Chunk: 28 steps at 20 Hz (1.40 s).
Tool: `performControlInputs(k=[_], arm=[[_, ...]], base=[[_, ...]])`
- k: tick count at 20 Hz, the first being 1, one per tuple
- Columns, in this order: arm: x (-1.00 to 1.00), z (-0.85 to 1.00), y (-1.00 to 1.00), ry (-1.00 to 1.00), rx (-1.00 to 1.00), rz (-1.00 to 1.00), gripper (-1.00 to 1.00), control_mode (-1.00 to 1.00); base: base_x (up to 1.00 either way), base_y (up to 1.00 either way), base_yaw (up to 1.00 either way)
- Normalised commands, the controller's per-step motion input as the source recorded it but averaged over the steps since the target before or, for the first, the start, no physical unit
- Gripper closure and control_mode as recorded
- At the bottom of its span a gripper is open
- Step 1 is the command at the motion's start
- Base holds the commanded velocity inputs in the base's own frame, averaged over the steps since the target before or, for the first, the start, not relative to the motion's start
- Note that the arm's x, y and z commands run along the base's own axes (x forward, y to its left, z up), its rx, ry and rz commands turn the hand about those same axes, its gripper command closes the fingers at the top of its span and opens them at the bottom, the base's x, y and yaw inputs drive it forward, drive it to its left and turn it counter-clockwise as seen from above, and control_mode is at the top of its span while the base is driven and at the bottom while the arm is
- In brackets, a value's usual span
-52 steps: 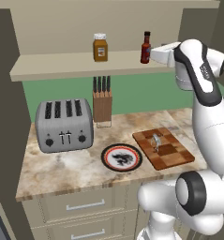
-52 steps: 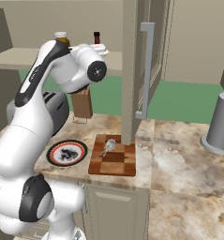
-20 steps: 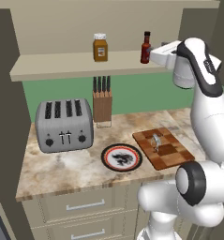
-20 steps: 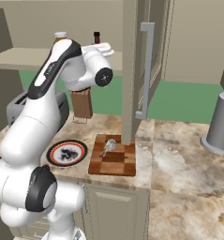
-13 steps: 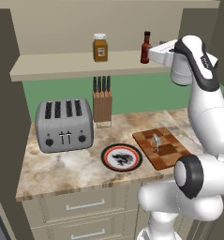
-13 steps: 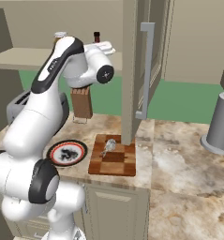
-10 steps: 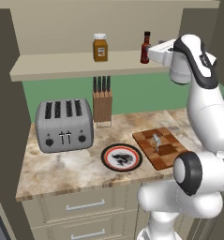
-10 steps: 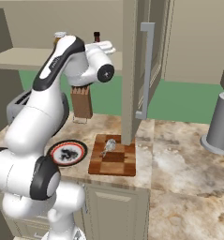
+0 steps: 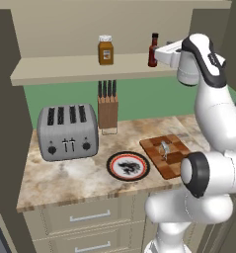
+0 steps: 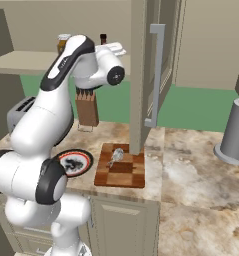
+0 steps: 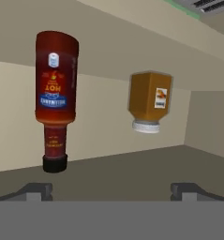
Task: Pick the fish from the plate and place it on the cutting board. Then pick the condiment bottle from the cabinet and place it next to the cutting board.
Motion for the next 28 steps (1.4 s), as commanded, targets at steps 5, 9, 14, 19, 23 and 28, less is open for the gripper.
performControlInputs(k=[5, 9, 14, 19, 23, 28], arm=[[0.13, 0.00, -0.04, 0.00, 0.00, 0.00, -1.00, -1.00], [0.13, 0.00, 0.00, 0.00, 0.00, 0.00, -1.00, -1.00], [0.14, 0.00, -0.01, 0.00, 0.00, 0.00, -1.00, -1.00], [0.15, 0.00, -0.04, 0.00, 0.00, 0.00, -1.00, -1.00], [0.13, 0.00, -0.06, 0.00, 0.00, 0.00, -1.00, -1.00], [0.09, 0.00, -0.04, 0.00, 0.00, 0.00, -1.00, -1.00]], base=[[0.00, 0.00, 0.00], [0.00, 0.00, 0.00], [0.00, 0.00, 0.00], [0.00, 0.00, 0.00], [0.00, 0.00, 0.00], [0.00, 0.00, 0.00]])
